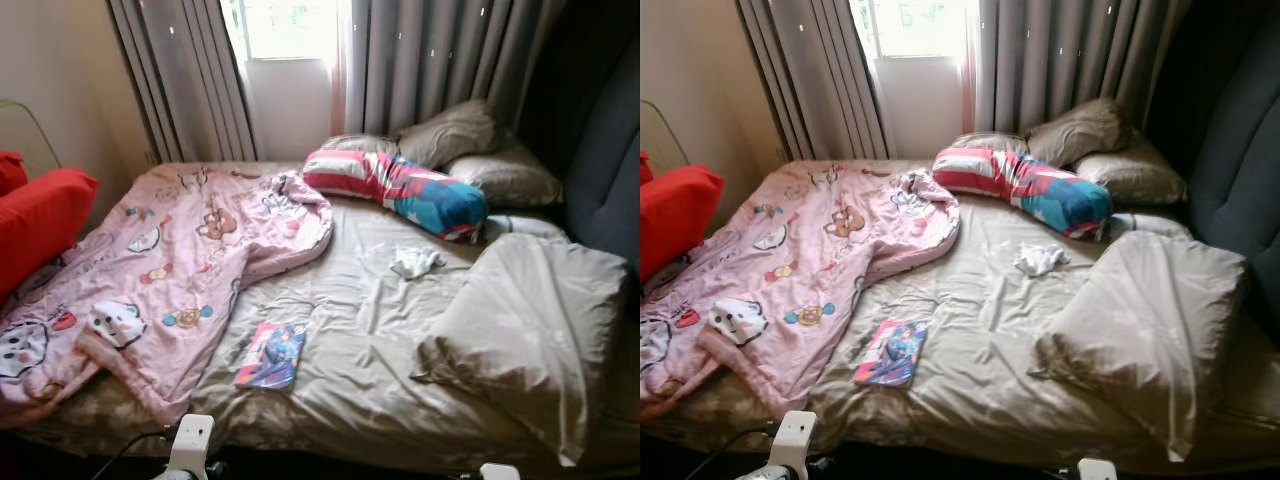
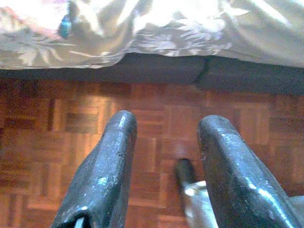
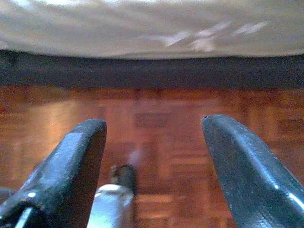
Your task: Clean up the room
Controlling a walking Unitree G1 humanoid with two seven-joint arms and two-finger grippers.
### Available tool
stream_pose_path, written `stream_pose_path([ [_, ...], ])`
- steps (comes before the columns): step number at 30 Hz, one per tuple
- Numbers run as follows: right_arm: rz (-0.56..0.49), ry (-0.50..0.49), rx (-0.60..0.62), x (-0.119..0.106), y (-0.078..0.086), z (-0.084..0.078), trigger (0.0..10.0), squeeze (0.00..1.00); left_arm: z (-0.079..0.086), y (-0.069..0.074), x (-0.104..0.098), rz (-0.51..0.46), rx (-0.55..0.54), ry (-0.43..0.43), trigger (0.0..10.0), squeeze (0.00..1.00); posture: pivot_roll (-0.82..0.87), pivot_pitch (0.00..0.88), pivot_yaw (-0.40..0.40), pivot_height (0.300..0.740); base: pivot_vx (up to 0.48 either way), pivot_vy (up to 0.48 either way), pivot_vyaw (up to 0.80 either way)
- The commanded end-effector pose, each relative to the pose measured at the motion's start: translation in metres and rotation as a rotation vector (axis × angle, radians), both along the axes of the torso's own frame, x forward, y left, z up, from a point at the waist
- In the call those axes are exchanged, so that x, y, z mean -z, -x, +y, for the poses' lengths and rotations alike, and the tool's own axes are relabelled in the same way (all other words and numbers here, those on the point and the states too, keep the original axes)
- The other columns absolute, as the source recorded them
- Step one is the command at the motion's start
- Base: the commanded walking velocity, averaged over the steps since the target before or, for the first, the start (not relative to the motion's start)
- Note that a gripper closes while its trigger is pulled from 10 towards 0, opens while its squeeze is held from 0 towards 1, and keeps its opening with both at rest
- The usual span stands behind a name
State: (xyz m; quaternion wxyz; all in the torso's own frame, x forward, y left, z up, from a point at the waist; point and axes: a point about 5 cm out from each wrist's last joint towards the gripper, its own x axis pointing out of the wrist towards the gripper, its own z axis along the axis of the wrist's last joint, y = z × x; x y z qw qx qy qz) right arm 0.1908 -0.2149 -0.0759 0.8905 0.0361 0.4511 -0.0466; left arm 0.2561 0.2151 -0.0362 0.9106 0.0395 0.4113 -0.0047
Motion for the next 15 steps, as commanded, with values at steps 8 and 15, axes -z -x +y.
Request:
stream_pose_path([
  [8, -0.009, -0.020, -0.012, -0.0002, -0.0040, 0.0100, 10.0, 0.00, 0.0087, 0.0028, 0.0001, 0.010, 0.002, -0.031, 10.0, 0.00, 0.00, 0.000, 0.014, 0.740, 0.000, -0.298, 0.00],
  [15, -0.010, -0.019, -0.008, -0.0004, -0.0045, 0.0097, 10.0, 0.00, 0.0085, 0.0025, -0.0002, 0.006, -0.008, -0.022, 10.0, 0.00, 0.00, 0.000, 0.013, 0.740, 0.000, -0.086, 0.00],
])
